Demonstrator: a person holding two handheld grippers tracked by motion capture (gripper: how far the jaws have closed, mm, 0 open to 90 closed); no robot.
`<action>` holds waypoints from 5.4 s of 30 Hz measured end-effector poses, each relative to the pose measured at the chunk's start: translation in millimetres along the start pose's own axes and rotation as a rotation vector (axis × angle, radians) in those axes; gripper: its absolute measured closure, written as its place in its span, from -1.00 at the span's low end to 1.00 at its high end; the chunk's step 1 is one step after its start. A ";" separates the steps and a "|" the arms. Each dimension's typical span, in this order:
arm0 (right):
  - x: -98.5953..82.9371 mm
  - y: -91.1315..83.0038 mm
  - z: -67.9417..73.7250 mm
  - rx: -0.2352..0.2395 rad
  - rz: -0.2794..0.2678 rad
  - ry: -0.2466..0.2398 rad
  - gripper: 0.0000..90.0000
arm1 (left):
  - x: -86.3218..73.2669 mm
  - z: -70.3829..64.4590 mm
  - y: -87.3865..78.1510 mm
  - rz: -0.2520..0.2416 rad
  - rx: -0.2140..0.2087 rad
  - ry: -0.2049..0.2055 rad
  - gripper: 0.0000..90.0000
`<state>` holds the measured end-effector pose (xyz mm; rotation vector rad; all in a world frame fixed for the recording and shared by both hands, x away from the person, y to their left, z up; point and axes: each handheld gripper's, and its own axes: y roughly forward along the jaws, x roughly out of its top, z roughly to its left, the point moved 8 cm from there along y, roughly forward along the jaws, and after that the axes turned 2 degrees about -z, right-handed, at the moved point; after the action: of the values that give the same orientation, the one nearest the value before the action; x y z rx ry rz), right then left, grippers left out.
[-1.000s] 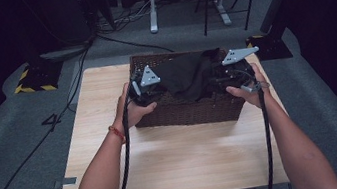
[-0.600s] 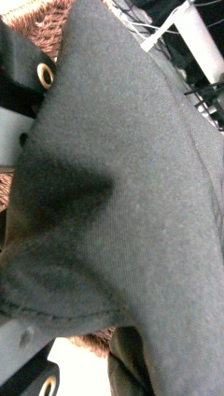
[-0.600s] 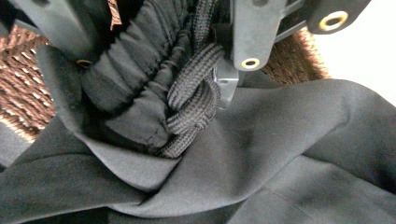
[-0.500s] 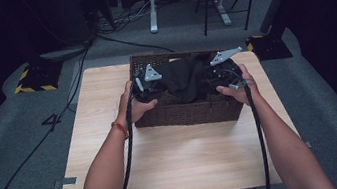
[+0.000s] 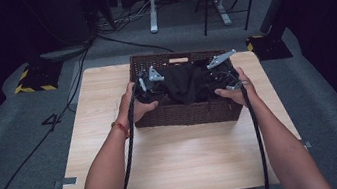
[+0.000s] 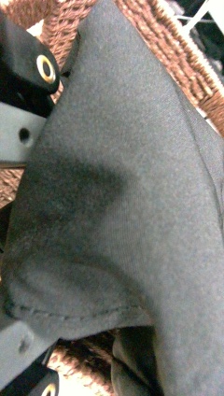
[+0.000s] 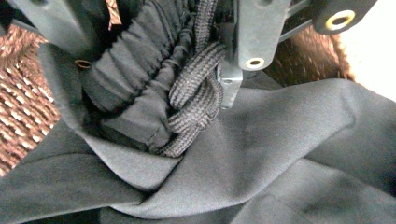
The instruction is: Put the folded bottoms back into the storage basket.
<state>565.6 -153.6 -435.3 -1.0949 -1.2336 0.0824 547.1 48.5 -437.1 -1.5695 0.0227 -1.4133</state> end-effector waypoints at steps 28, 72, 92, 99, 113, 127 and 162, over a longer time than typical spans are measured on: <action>-19.1 7.0 -6.7 -0.055 0.234 0.045 -0.36 | -21.5 6.2 2.5 0.125 0.003 -0.112 -0.20; -20.8 -71.9 11.7 -0.165 -0.057 -0.039 -0.39 | -8.7 -24.8 -64.9 -0.040 0.030 0.017 -0.58; -52.6 -96.8 31.8 -0.194 -0.084 -0.086 -0.41 | -34.8 -54.5 -85.6 -0.033 0.028 0.094 -0.60; -66.9 -102.1 38.1 -0.206 -0.084 -0.087 -0.42 | -48.5 -61.4 -91.3 -0.030 0.036 0.099 -0.61; -104.2 -114.3 48.4 -0.254 -0.099 -0.080 -0.44 | -90.1 -71.6 -97.0 0.013 0.064 0.120 -0.61; -155.4 -107.5 49.3 -0.247 -0.083 0.005 -0.47 | -135.8 -68.9 -91.6 0.084 0.095 0.091 -0.61; -269.5 -101.0 29.0 -0.238 -0.064 0.321 -0.57 | -250.9 -39.4 -106.2 0.095 0.045 -0.286 -0.63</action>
<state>387.7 -346.0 -557.8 -1.2182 -1.0040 -0.2862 376.8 225.5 -561.5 -1.6973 -0.1037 -1.0989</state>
